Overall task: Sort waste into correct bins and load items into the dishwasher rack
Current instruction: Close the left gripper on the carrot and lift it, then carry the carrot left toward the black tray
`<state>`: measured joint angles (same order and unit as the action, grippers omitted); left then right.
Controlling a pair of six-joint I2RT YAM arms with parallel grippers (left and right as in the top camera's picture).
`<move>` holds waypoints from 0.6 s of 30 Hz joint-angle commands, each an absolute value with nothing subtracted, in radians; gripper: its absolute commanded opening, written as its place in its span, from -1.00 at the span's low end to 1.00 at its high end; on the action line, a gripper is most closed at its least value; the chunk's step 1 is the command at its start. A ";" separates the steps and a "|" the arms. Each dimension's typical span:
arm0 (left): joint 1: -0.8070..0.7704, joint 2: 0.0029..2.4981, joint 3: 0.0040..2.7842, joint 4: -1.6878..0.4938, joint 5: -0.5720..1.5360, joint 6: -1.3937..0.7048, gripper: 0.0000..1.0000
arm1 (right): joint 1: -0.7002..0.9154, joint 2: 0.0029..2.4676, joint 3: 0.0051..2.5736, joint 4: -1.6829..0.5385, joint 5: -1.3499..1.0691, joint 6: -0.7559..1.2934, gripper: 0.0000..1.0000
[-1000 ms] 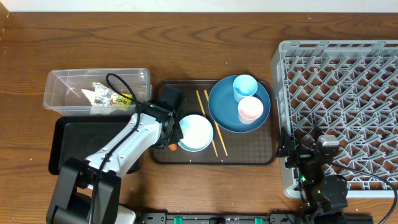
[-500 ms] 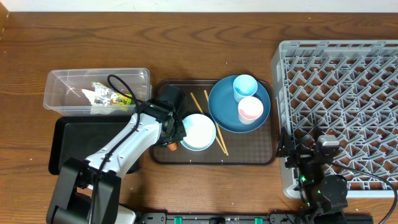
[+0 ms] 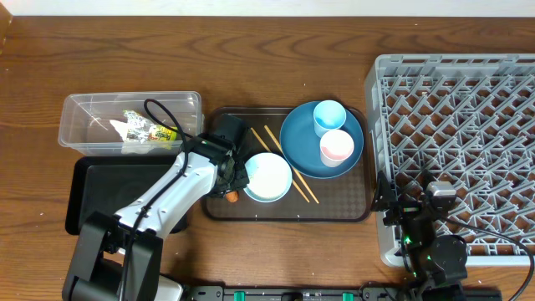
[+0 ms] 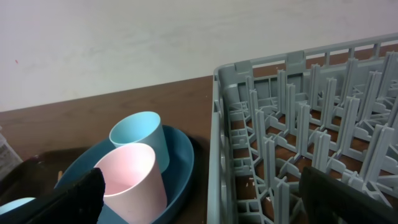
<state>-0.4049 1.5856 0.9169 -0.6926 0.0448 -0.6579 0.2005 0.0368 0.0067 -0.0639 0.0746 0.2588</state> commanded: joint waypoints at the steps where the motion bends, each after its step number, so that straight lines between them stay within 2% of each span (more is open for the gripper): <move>1: -0.405 1.568 0.908 -0.690 -0.004 -0.666 -0.22 | 0.199 0.035 0.006 -0.068 0.075 0.253 0.99; 13: -0.404 1.568 0.798 -0.573 -0.020 -0.683 -0.23 | 0.199 0.035 0.006 -0.068 0.075 0.253 0.98; 14: -0.404 1.568 0.796 -0.570 -0.020 -0.683 -0.25 | 0.199 0.035 0.006 -0.068 0.075 0.253 0.98; 16: -0.404 1.568 0.796 -0.567 -0.020 -0.683 -0.52 | 0.199 0.035 0.006 -0.068 0.075 0.253 0.98; 18: -0.404 1.568 0.796 -0.566 -0.020 -0.683 -0.56 | 0.199 0.036 0.006 -0.068 0.075 0.253 0.99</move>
<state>-0.4049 1.5818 0.8070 -0.5690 -0.0010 -0.6834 0.2005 0.0368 0.0067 -0.0639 0.0746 0.2588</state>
